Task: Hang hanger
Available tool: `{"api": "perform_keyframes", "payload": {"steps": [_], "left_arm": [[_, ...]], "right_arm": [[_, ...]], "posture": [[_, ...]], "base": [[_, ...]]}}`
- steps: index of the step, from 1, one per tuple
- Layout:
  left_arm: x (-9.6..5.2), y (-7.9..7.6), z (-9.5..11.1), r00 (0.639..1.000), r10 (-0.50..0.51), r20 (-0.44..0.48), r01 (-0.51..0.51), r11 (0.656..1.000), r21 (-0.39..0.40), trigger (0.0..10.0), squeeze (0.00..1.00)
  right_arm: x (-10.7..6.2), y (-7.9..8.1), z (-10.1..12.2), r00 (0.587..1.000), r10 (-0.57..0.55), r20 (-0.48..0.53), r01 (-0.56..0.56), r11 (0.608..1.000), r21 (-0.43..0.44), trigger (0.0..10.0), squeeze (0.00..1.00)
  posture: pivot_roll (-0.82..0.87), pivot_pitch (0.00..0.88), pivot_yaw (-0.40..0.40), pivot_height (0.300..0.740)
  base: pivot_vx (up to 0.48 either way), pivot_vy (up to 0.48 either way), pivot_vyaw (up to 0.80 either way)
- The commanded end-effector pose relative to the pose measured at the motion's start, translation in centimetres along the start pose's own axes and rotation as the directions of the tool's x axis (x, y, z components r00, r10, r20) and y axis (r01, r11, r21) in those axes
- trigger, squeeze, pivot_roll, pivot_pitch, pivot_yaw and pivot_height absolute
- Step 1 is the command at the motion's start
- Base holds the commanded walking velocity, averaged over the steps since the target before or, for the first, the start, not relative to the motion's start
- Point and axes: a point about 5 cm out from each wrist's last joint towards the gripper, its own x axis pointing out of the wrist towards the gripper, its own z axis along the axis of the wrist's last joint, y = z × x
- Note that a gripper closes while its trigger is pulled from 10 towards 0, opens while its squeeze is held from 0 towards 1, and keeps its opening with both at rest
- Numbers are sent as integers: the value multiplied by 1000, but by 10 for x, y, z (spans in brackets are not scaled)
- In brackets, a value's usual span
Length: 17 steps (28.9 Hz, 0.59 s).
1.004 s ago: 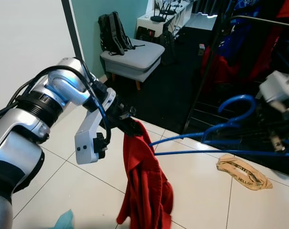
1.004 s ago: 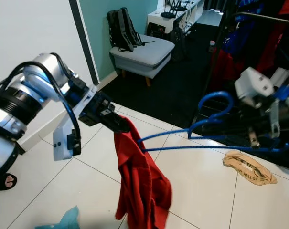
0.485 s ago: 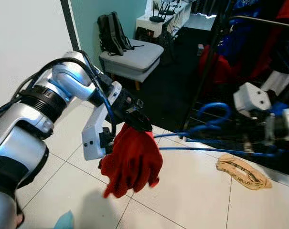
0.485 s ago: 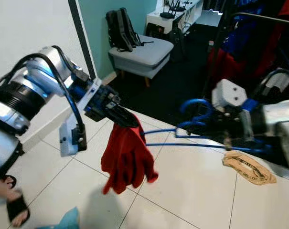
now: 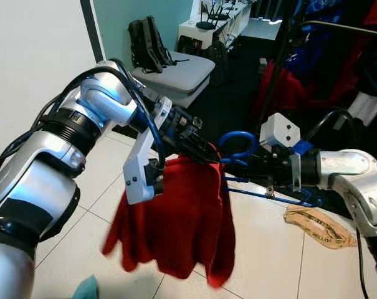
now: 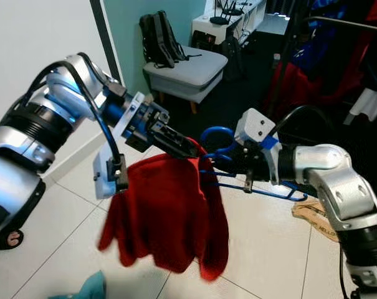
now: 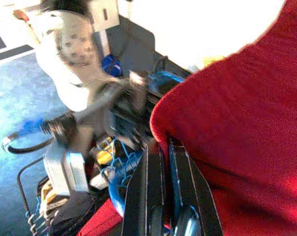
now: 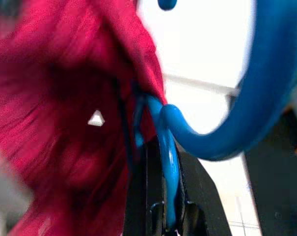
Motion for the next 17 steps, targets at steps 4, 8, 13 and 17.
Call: {"api": "perform_keyframes", "payload": {"steps": [4,8,13,17], "left_arm": [[11,9,0,995,84,46,-84,996,3,10000,769],[15,3,2,996,73,60,-70,997,-41,10000,1000],[18,0,3,994,84,62,-81,995,-49,10000,1000],[19,1,2,994,97,56,-94,995,-45,10000,1000]], "right_arm": [[15,-11,15,977,-186,108,182,982,51,10000,0],[16,-13,19,965,-222,140,213,974,74,10000,0],[16,-16,27,944,-261,200,244,964,105,10000,0],[17,-16,34,929,-275,247,251,960,123,10000,0]], "posture": [[-22,41,22,740],[-22,39,21,740],[-20,38,17,740],[-21,37,16,740]], "base": [[0,0,0],[0,0,0],[0,0,0],[0,0,0]]}}
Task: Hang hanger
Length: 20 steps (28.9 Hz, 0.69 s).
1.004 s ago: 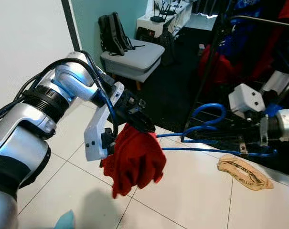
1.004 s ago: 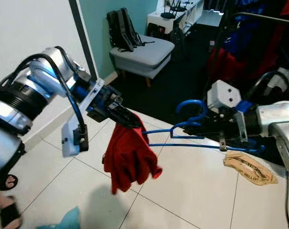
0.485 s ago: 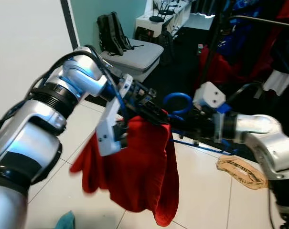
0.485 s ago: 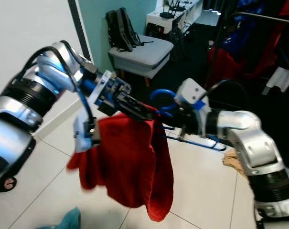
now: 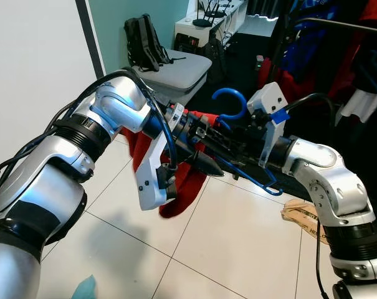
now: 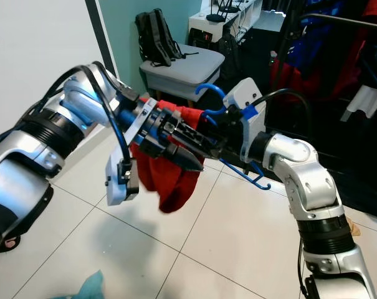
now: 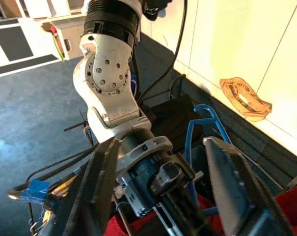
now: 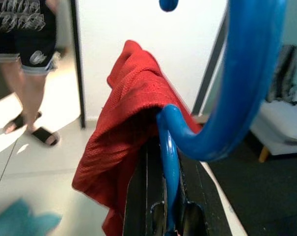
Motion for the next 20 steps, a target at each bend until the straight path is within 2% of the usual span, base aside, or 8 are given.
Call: {"api": "perform_keyframes", "payload": {"steps": [1,10,14,15,16,17,19,20], "left_arm": [[5,-1,0,1000,9,13,-9,1000,1,10000,1000],[-8,16,-9,993,91,-73,-92,996,-12,10000,1000],[-21,27,-15,971,191,-144,-199,979,-39,10000,1000],[-39,39,-19,888,393,-237,-422,903,-84,10000,1000],[-39,39,-19,888,393,-237,-422,903,-84,10000,1000],[-58,42,-21,739,582,-338,-651,747,-136,10000,1000],[-58,42,-21,739,582,-338,-651,747,-136,10000,1000],[-73,38,-22,576,690,-438,-806,570,-161,10000,1000]], "right_arm": [[1,-1,14,998,1,59,0,1000,-12,10000,0],[2,5,23,991,43,124,-43,999,-8,10000,0],[-2,1,28,986,39,159,-40,999,1,10000,0],[-8,-14,32,981,-22,195,18,1000,22,10000,0],[-8,-14,32,981,-22,195,18,1000,22,10000,0],[-13,-27,34,970,-91,226,82,995,50,10000,0],[-13,-27,34,970,-91,226,82,995,50,10000,0],[-17,-35,36,958,-137,251,123,990,73,10000,0]], "posture": [[-21,37,16,740],[-17,35,16,740],[-16,35,16,740],[-12,31,14,740],[-12,31,14,740],[-11,31,8,740],[-11,31,8,740],[-6,32,5,740]], "base": [[0,0,0],[0,0,0],[0,0,0],[0,0,0],[0,0,0],[0,0,0],[0,0,0],[0,0,0]]}}
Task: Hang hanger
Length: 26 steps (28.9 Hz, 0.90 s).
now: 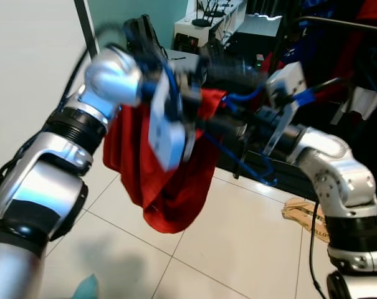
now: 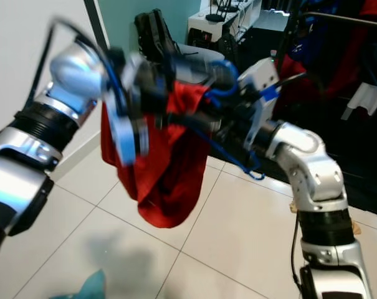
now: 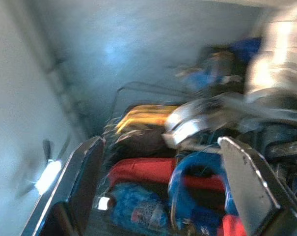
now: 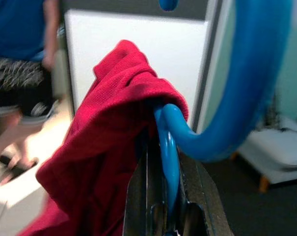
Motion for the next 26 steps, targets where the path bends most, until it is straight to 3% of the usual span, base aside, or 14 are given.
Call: {"api": "perform_keyframes", "payload": {"steps": [1,2,3,5,9,10,13,14,16,19,20,23,24,26], "left_arm": [[-10,7,-5,989,129,-68,-134,989,-70,10000,1000],[-24,-1,-10,945,280,-169,-307,938,-161,10000,1000],[-24,-1,-10,945,280,-169,-307,938,-161,10000,1000],[-43,-30,-16,859,379,-345,-471,849,-238,10000,1000],[-57,-61,-17,808,343,-478,-531,775,-342,10000,1000],[-58,-69,-17,788,342,-511,-560,742,-368,10000,863],[-58,-73,-17,771,342,-538,-583,719,-379,10000,863],[-58,-79,-18,740,342,-579,-619,682,-389,10000,0],[-55,-92,-20,672,324,-666,-681,624,-384,10000,0],[-53,-96,-21,628,316,-711,-717,590,-371,10000,0],[-50,-98,-20,585,314,-748,-761,531,-372,10000,0],[-50,-98,-20,585,314,-748,-761,531,-372,10000,0],[-46,-99,-18,548,314,-775,-799,471,-374,10000,0],[-41,-107,-16,503,232,-833,-815,447,-368,10000,0]], "right_arm": [[-3,-7,13,996,-39,82,40,999,-8,10000,0],[-4,-12,13,993,-71,98,71,997,2,10000,0],[-4,-12,13,993,-71,98,71,997,2,10000,0],[-3,-15,12,988,-102,113,102,995,13,10000,0],[-2,-17,10,986,-115,119,114,993,18,10000,0],[-2,-17,9,986,-115,125,112,993,27,10000,0],[-1,-17,9,985,-113,129,110,993,35,10000,0],[0,-15,8,986,-104,131,99,994,41,10000,0],[5,-9,3,990,-74,121,69,996,49,10000,0],[7,-6,0,991,-63,114,57,997,52,10000,0],[10,-3,-3,993,-53,106,47,998,52,10000,0],[10,-3,-3,993,-53,106,47,998,52,10000,0],[11,-1,-7,994,-47,95,42,998,50,10000,0],[14,3,-13,997,-36,69,34,999,40,10000,0]], "posture": [[-6,32,5,740],[-3,31,2,740],[-3,31,2,740],[5,31,1,740],[17,31,4,740],[21,30,4,740],[21,30,4,740],[21,30,7,740],[20,29,7,740],[20,29,6,740],[26,31,3,740],[26,31,3,740],[28,34,3,740],[32,37,5,740]], "base": [[0,0,0],[0,0,0],[0,0,0],[0,0,0],[0,0,0],[0,0,0],[0,0,0],[0,0,0],[0,0,0],[0,0,0],[0,0,0],[0,0,0],[0,0,0],[0,0,0]]}}
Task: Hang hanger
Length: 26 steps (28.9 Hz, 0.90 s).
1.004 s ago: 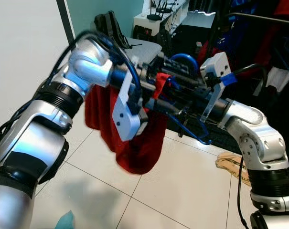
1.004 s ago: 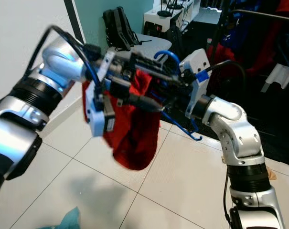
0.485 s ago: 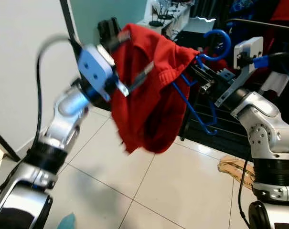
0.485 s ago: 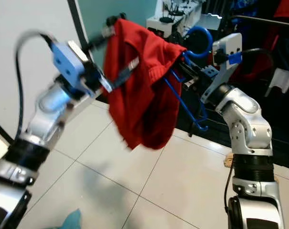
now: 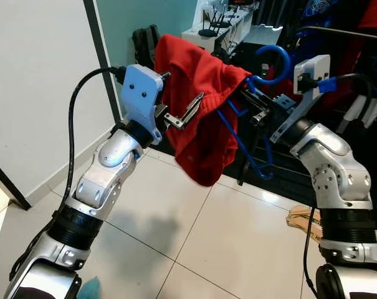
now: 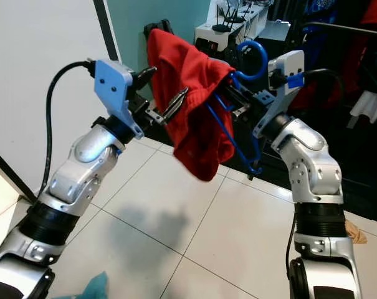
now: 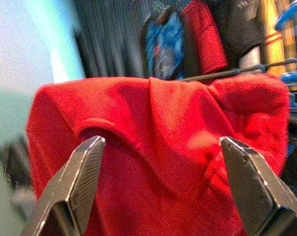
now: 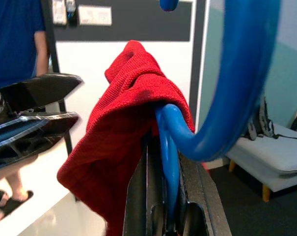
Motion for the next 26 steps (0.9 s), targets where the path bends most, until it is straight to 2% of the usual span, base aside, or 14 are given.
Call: {"api": "perform_keyframes", "payload": {"steps": [1,4,13,15,17,19,26], "left_arm": [[-3,-5,-7,997,6,-70,-7,1000,-20,10000,0],[-5,-10,-7,994,6,-106,-7,1000,-4,10000,0],[-11,-28,-1,990,-31,-135,35,999,31,10000,0],[-17,-34,-2,984,-32,-176,48,995,88,10000,0],[-17,-34,-2,984,-32,-176,48,995,88,10000,0],[-22,-37,-4,979,-25,-204,54,989,136,10000,0],[-25,-34,-9,976,28,-217,25,970,241,10000,0]], "right_arm": [[3,5,1,999,23,24,-22,1000,-20,10000,0],[4,7,-1,1000,27,15,-27,999,-23,10000,0],[8,8,-3,1000,28,13,-27,999,-27,10000,0],[10,6,-2,1000,20,16,-20,999,-30,10000,0],[10,6,-2,1000,20,16,-20,999,-30,10000,0],[11,6,0,1000,17,21,-16,999,-33,10000,0],[15,10,5,998,38,41,-37,999,-28,10000,0]], "posture": [[32,37,5,740],[36,38,5,740],[40,44,3,740],[41,45,2,740],[41,45,2,740],[42,45,1,740],[36,42,-2,740]], "base": [[0,0,0],[0,0,0],[0,0,0],[0,0,0],[0,0,0],[0,0,0],[0,0,0]]}}
